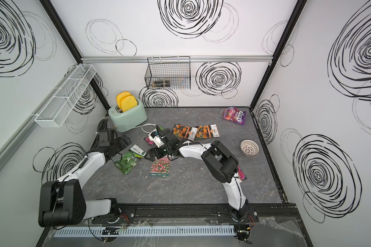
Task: Arrange the seed packets in a row
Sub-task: Adjust the seed packet at the center of the board.
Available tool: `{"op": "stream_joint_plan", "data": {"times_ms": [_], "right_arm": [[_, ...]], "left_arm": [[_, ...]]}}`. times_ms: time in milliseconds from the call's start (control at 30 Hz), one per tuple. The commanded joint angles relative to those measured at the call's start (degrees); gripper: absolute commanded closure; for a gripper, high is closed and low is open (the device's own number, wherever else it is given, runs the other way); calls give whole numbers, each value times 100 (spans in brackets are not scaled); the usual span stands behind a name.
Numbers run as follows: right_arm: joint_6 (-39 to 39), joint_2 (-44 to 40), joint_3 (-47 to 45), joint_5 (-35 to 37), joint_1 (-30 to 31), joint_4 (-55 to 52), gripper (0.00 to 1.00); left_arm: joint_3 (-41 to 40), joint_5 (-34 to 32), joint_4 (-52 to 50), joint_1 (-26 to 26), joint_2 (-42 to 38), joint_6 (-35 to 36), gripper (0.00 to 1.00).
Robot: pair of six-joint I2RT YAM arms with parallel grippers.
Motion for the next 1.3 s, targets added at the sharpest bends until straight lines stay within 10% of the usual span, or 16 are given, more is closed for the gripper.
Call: {"op": "stream_joint_plan", "data": {"times_ms": [0,800,1267], "right_arm": [[258,339,339,-300,246,85,5],[292,2147,2221,-355,351,154,6],[474,597,2026,-1008,-961,409,5]], "left_arm": [[-348,-299,-402,38,-334,-253,3],[-843,-324,-545,99,-766,-233,4],[-334,-698,-683,-608,-699,310,4]]}}
